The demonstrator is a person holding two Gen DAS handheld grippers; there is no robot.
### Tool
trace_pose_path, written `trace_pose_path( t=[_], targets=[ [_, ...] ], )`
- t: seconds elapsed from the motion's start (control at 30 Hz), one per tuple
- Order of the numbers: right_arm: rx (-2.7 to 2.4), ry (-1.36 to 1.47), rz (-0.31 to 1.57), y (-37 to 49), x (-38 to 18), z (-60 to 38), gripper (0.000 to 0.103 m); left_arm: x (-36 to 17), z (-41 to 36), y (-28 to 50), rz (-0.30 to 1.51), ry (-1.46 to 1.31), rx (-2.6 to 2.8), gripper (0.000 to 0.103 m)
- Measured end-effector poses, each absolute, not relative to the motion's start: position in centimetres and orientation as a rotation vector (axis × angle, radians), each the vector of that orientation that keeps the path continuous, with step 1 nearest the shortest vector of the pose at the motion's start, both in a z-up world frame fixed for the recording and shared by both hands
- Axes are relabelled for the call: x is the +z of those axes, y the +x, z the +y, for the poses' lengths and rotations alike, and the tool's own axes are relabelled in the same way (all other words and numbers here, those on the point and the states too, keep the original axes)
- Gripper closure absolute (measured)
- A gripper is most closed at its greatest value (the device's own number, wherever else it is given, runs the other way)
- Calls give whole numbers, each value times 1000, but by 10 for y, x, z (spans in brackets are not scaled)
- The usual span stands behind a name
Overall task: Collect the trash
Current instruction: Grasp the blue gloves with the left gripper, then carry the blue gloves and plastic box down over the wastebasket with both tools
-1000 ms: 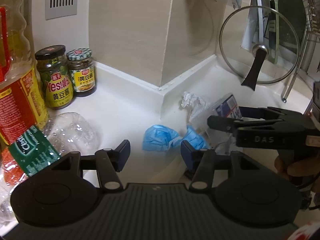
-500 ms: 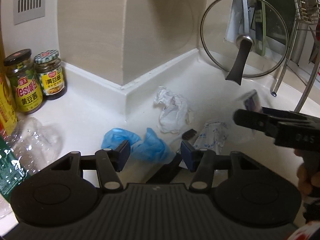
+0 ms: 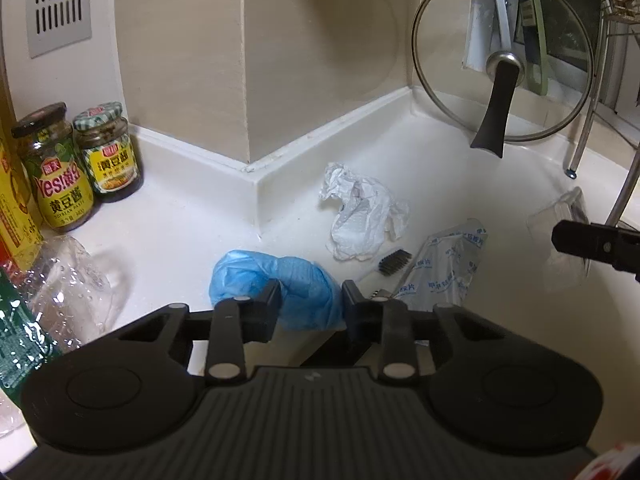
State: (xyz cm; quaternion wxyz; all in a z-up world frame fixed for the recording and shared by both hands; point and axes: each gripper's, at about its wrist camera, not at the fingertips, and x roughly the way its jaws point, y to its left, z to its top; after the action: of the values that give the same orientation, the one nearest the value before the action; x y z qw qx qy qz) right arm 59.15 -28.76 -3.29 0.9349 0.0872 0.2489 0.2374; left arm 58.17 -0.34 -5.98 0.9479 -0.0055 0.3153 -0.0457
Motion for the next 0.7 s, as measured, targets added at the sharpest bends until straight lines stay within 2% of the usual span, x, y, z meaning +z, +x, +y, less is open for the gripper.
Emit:
trace_pose_path(
  t=[0.33, 0.7],
  targets=[
    [491, 192, 512, 575, -30, -296, 13, -40, 11, 552, 591, -30, -77, 79],
    [564, 185, 493, 532, -14, -308, 13, -5, 17, 478, 547, -106, -52, 79]
  ],
)
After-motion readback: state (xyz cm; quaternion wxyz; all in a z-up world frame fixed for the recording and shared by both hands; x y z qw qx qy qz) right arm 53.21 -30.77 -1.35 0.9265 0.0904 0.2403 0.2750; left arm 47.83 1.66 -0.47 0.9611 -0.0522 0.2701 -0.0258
